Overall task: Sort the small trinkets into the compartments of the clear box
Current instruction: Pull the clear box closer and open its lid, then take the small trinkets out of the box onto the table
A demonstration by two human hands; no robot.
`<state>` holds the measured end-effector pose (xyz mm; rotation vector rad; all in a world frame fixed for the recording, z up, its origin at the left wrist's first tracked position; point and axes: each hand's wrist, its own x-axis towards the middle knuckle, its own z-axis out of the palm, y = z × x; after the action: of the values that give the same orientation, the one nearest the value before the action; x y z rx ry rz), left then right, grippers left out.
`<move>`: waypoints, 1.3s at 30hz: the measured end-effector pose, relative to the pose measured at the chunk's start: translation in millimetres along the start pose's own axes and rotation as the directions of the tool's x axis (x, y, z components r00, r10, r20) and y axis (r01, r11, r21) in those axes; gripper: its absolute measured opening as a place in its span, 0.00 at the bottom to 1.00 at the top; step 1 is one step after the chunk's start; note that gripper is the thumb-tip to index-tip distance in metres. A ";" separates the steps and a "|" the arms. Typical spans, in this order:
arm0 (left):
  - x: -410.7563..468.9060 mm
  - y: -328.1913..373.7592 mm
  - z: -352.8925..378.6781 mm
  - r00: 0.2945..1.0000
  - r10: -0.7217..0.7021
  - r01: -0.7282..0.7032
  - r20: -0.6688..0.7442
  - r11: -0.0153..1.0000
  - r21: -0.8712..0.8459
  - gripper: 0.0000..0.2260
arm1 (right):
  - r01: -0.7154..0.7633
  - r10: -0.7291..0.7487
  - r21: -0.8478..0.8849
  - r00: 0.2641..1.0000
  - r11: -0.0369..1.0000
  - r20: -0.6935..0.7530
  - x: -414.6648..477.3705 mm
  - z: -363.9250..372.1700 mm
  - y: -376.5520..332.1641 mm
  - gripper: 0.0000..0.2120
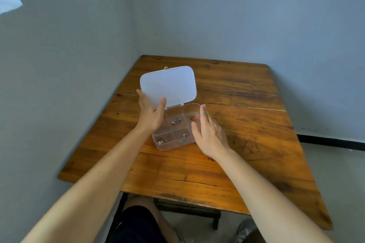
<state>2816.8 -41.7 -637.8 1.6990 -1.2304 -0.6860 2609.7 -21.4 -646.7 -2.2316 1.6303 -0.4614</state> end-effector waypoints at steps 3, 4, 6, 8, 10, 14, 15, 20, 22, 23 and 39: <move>-0.1 -18.4 4.2 0.992 -0.107 0.104 0.065 0.994 0.046 0.38 | -0.011 0.010 -0.017 1.000 1.000 -0.026 -8.2 3.5 -4.0 0.32; -1.0 -21.1 4.4 0.989 -0.121 0.117 0.079 0.991 0.059 0.35 | -0.012 0.011 -0.014 0.999 1.000 -0.035 -10.0 4.2 -4.4 0.32; -2.8 -20.7 3.6 0.988 -0.126 0.121 0.092 0.991 0.062 0.28 | -0.018 0.018 0.000 0.999 1.000 -0.048 -13.0 4.1 -5.2 0.32; -5.5 -17.0 -0.1 0.991 -0.094 0.088 0.092 0.994 0.067 0.23 | -0.015 0.016 0.022 0.999 1.000 -0.052 -16.0 5.1 -7.0 0.32; -8.4 -17.4 -4.5 0.994 -0.054 0.046 0.093 0.995 0.085 0.23 | 0.004 -0.001 0.038 0.999 0.999 -0.053 -18.6 5.4 -8.2 0.32; -29.6 -14.7 -7.4 0.996 -0.063 0.040 0.060 0.946 0.320 0.32 | 0.012 0.006 0.248 0.998 0.969 -0.068 -17.8 0.6 -0.4 0.28; -36.1 -12.5 -8.0 0.999 0.007 -0.023 0.043 0.927 0.373 0.31 | 0.005 0.020 0.321 0.997 0.947 -0.073 -17.1 -1.8 3.2 0.26; -62.3 -10.7 -11.0 0.897 0.419 -0.427 0.139 0.745 0.512 0.18 | -0.035 0.045 0.433 0.999 0.901 -0.013 -15.0 -16.3 19.0 0.19; -66.7 -9.1 -8.1 0.877 0.430 -0.476 0.215 0.714 0.514 0.15 | -0.047 0.040 0.393 0.999 0.918 0.025 -11.4 -23.2 19.4 0.18; -67.9 -6.4 -6.8 0.881 0.406 -0.473 0.245 0.723 0.504 0.15 | -0.048 0.037 0.361 0.999 0.931 0.038 -9.0 -26.3 18.6 0.19; -39.5 11.6 10.1 0.967 0.129 -0.239 0.219 0.752 0.615 0.14 | -0.083 0.085 -0.019 0.981 0.996 0.174 35.0 -27.3 -6.5 0.17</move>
<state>2789.5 -9.4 -634.4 2.0447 -1.8784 -0.2893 2613.1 -55.2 -617.4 -2.1348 1.6312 -0.2282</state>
